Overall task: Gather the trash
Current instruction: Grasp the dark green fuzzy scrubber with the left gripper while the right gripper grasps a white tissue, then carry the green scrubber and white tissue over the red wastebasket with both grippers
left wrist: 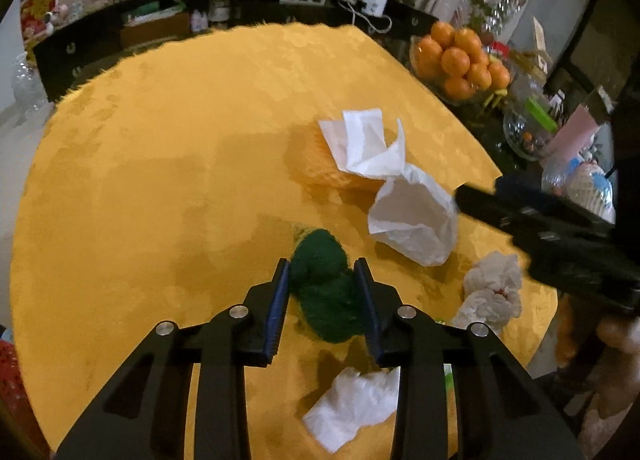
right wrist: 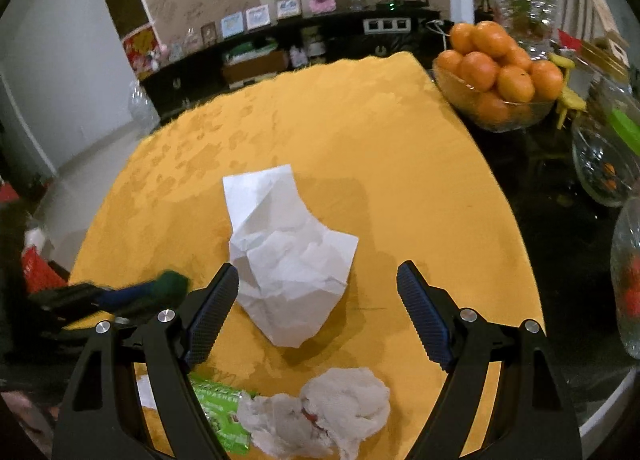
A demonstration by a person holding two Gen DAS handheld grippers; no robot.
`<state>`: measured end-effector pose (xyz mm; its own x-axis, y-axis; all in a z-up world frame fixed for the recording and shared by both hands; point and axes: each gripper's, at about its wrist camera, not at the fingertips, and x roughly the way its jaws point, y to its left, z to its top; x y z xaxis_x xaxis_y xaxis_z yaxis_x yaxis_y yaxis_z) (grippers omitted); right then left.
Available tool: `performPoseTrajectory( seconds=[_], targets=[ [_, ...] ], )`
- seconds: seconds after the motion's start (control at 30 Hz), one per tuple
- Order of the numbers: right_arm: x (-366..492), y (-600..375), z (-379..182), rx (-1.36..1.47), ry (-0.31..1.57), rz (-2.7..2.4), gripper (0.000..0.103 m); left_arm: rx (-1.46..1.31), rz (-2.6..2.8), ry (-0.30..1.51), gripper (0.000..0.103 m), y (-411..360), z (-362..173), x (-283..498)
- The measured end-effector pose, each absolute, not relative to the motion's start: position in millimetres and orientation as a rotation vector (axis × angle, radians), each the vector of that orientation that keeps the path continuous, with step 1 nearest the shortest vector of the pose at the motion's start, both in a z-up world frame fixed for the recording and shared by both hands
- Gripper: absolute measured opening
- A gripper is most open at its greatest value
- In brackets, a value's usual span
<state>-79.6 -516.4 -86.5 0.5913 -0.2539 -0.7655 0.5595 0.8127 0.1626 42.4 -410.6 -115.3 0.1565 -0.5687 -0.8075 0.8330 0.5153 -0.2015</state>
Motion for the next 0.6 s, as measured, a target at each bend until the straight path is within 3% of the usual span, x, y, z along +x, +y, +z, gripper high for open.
performPoseTrajectory(
  seconds=[0.2, 0.27, 0.43, 0.53, 0.6],
  targets=[
    [-53.7, -512.0, -106.1, 0.42, 0.904, -0.436, 0.078, 0.322, -0.984, 0.902, 0.031, -383.5, -93.6, 43.1],
    [-48.5, -510.7, -110.9, 0.397, 0.932, -0.443, 0.071, 0.319, -0.974, 0.889, 0.031, -375.5, -89.3, 43.8],
    [-44.1, -506.2, -120.4, 0.39, 0.981, -0.428, 0.037, 0.302, -0.934, 0.861, 0.031, -351.1, -80.1, 48.8],
    [-46.5, -502.6, -112.6, 0.368, 0.947, -0.427, 0.024, 0.288, -0.904, 0.841, 0.031, -334.3, -73.9, 53.5],
    [-47.8, -501.0, -107.0, 0.366, 0.917, -0.426, 0.022, 0.282, -0.878, 0.82, 0.031, -324.0, -67.5, 56.2]
  ],
)
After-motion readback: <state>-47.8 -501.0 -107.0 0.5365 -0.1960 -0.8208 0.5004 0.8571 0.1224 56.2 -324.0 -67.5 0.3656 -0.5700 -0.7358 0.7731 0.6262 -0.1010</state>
